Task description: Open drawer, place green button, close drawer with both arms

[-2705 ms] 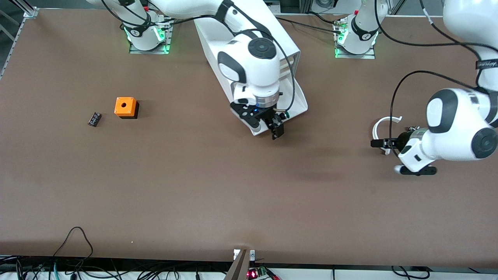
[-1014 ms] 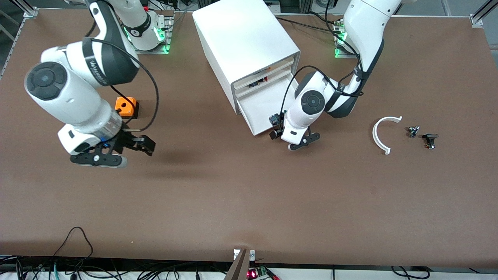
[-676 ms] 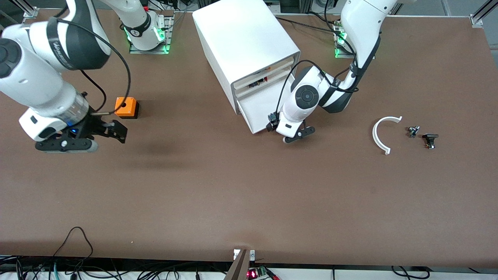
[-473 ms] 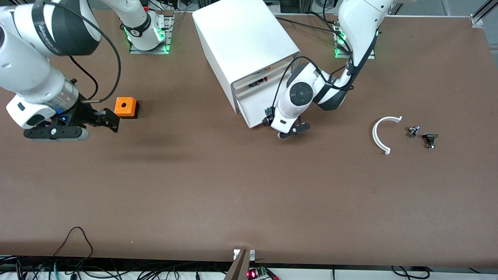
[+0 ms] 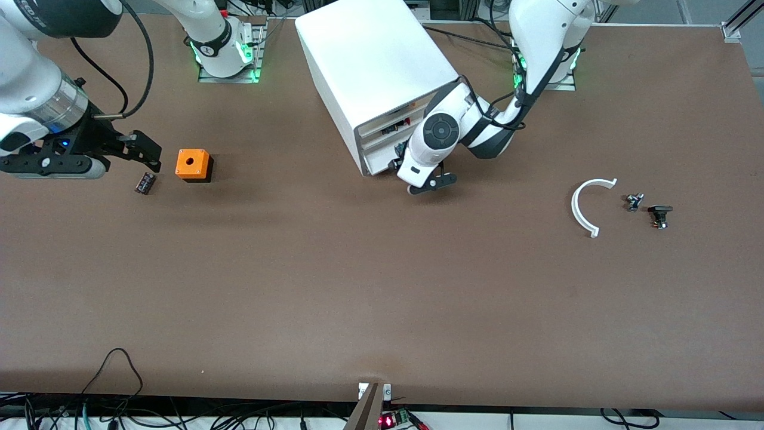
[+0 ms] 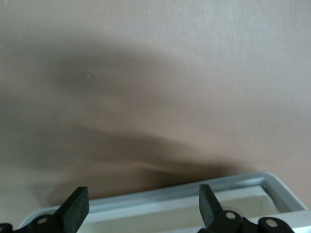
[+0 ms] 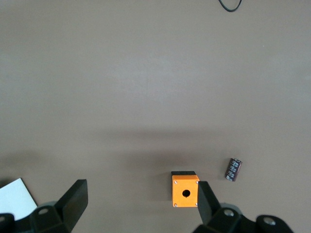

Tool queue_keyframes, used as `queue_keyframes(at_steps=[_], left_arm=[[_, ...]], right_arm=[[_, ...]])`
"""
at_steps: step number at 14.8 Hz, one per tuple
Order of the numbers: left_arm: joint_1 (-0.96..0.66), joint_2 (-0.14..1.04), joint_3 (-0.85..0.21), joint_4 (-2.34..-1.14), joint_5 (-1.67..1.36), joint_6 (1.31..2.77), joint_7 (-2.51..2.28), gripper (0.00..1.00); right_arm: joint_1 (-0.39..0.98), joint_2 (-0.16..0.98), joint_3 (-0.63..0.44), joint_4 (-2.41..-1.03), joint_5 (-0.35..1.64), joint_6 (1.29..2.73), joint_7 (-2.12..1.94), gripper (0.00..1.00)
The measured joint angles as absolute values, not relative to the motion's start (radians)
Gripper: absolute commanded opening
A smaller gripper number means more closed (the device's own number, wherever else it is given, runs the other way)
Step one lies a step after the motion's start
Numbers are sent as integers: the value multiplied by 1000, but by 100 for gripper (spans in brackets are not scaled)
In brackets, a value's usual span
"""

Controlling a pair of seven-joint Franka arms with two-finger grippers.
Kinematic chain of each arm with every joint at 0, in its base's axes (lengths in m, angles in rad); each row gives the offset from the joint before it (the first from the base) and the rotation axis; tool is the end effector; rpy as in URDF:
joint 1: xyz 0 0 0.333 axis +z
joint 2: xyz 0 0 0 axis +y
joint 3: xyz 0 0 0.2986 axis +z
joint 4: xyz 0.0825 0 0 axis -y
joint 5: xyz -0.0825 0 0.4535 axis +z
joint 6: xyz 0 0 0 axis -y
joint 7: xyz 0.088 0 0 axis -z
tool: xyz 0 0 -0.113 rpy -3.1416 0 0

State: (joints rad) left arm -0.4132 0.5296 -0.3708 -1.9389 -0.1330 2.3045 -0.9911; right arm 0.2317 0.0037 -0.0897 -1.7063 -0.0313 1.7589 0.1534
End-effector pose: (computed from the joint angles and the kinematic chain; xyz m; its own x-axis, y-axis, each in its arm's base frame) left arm 0.4509 -0.4614 0.1433 0.8994 0.3129 -0.3052 0.3343 -0.9423 0.0191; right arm 0.6316 0.0874 0.5416 0.9986 -0.0057 0.0530 -0.0069 -0.9997 0.0235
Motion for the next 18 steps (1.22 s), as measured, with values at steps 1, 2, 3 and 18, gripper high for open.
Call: queue_keyframes(at_steps=[1, 2, 3, 18], left_arm=[[-413, 530, -379, -1939, -144, 2299, -993, 100], [-413, 530, -387, -1940, -159, 2296, -993, 100], [-413, 530, -392, -1940, -172, 2292, -994, 100], [-171, 513, -390, -1793, 57, 2169, -708, 100]], right_arm=[[232, -4, -93, -1715, -31, 1759, 153, 100], [232, -10, -94, -1721, -31, 1759, 152, 100], [232, -15, -95, -1723, -31, 1759, 152, 100], [232, -22, -102, -1727, -31, 1756, 152, 100]])
